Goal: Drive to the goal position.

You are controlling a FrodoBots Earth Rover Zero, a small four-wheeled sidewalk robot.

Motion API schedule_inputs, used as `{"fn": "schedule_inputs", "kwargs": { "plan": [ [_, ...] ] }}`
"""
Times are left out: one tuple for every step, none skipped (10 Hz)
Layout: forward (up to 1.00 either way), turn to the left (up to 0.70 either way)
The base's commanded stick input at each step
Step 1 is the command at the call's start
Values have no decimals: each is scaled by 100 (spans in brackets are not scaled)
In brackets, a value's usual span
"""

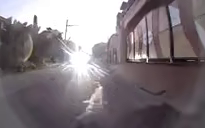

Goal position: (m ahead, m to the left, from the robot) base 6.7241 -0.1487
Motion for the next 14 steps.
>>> {"fn": "schedule_inputs", "kwargs": {
  "plan": [
    [100,0],
    [100,0],
    [100,0],
    [100,0],
    [100,0],
    [100,0],
    [100,0],
    [100,0],
    [100,0],
    [100,0],
    [100,0],
    [100,0],
    [100,0],
    [100,0]
  ]
}}
